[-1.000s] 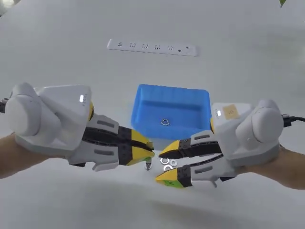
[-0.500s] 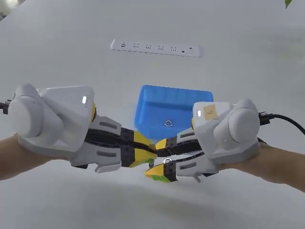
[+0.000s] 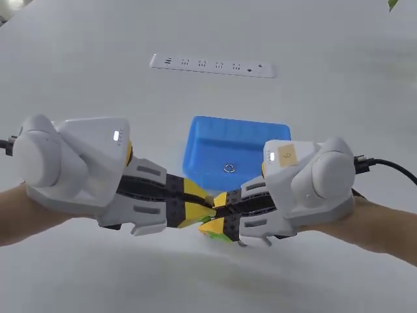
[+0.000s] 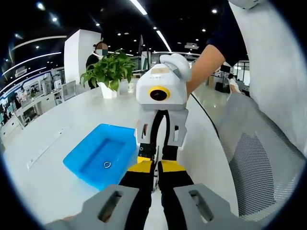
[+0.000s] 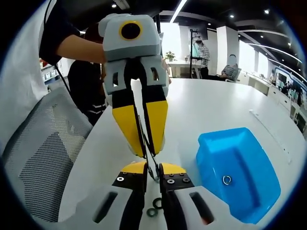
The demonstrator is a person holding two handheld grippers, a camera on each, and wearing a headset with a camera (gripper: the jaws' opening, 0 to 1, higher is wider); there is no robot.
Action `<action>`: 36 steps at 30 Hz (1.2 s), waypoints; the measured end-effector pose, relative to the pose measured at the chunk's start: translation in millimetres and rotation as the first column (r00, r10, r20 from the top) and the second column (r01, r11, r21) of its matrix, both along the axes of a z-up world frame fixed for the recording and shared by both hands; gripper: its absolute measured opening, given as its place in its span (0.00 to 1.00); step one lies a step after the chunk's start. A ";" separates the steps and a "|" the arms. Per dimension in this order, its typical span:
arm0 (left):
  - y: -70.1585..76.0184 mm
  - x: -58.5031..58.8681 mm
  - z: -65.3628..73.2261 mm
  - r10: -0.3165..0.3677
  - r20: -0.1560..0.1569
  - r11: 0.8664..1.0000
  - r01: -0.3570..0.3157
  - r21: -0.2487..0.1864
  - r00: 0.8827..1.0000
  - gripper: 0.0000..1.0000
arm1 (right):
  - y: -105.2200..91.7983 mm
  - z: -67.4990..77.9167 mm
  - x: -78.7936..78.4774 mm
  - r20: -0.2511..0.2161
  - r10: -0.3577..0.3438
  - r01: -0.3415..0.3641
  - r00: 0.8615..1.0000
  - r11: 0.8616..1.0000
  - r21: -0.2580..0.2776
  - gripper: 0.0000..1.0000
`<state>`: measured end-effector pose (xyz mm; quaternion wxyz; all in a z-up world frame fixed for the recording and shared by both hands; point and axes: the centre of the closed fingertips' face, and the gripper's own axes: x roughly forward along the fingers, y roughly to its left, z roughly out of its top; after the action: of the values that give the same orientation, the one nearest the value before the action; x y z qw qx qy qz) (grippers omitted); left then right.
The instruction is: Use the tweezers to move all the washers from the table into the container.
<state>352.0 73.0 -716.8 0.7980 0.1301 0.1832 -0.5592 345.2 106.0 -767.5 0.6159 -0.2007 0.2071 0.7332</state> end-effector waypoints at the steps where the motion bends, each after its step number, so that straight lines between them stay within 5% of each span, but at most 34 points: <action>1: 0.1 0.3 0.0 0.001 0.001 1.000 -0.001 0.000 1.000 0.07 | 0.1 0.1 0.3 0.005 0.001 -0.001 1.000 1.000 0.002 0.11; 26: 1.5 2.2 -0.3 0.013 0.007 1.000 -0.013 0.015 1.000 0.08 | 3.4 -5.3 1.2 0.048 0.007 -0.008 0.999 1.000 0.005 0.10; 36: 2.7 3.1 -0.7 0.027 -0.033 0.999 -0.027 0.020 0.999 0.08 | 4.2 -4.6 -0.4 0.031 0.009 -0.009 0.999 1.000 0.020 0.09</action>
<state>355.1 75.8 -717.5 0.8010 0.1262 0.2037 -0.5486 344.7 110.2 -772.1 0.6178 -0.2069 0.1891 0.7347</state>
